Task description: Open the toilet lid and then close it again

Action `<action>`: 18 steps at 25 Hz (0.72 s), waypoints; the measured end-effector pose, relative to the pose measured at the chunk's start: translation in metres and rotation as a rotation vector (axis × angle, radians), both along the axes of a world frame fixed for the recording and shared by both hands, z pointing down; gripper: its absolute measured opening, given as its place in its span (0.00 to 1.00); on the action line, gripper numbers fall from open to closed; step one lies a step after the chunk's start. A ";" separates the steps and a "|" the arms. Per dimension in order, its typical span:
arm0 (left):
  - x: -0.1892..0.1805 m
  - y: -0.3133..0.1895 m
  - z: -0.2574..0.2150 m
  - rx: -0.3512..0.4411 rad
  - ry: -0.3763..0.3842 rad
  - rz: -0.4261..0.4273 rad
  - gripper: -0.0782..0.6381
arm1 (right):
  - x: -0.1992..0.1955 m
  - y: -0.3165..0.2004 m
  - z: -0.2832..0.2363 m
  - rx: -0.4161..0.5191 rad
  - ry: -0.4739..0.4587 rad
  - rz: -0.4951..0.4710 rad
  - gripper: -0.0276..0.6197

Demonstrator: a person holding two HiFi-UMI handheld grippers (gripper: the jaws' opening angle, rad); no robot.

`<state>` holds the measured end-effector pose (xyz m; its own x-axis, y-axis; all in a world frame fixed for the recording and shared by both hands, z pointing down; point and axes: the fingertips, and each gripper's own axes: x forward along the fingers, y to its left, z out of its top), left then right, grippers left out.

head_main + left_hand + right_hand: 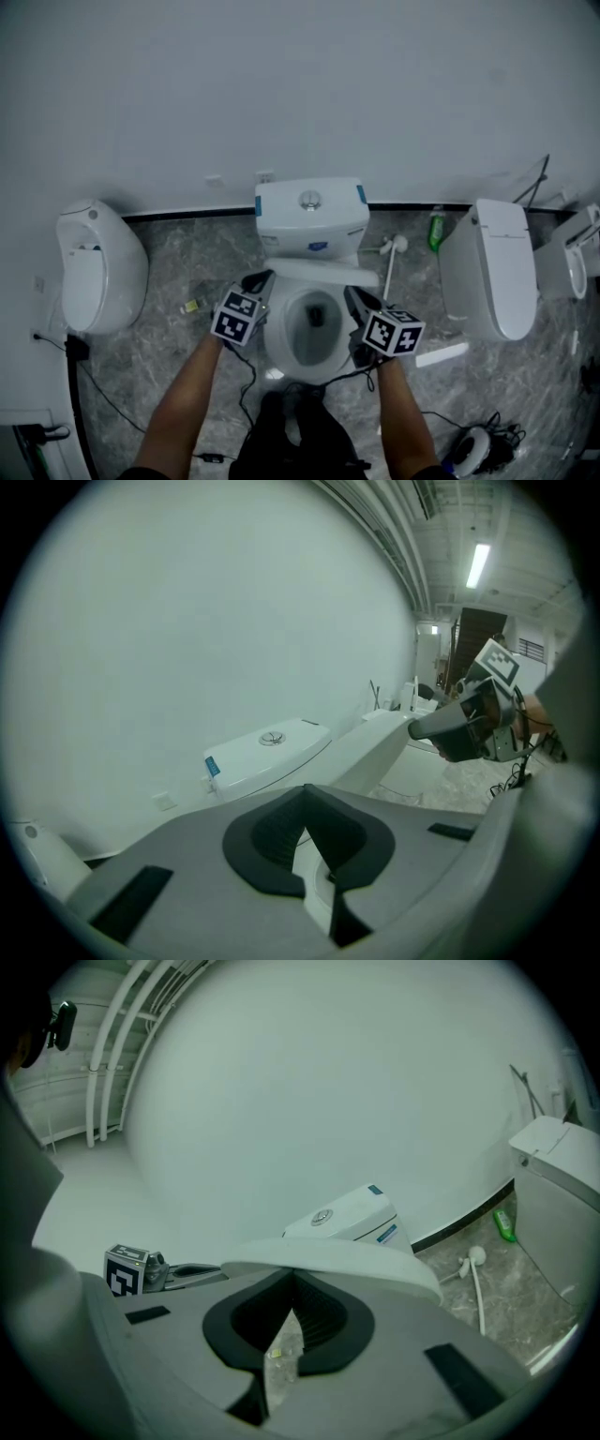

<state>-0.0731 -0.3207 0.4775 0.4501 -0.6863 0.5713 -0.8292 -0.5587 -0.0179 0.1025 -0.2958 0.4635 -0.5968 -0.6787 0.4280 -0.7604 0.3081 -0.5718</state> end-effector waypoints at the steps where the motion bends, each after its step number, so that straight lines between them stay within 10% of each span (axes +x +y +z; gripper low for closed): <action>1: 0.001 -0.002 -0.001 0.002 0.000 -0.002 0.12 | 0.001 -0.003 -0.001 0.003 -0.001 -0.004 0.06; 18: 0.005 -0.046 -0.013 0.021 -0.017 -0.062 0.12 | 0.014 -0.059 -0.018 0.032 -0.014 -0.080 0.06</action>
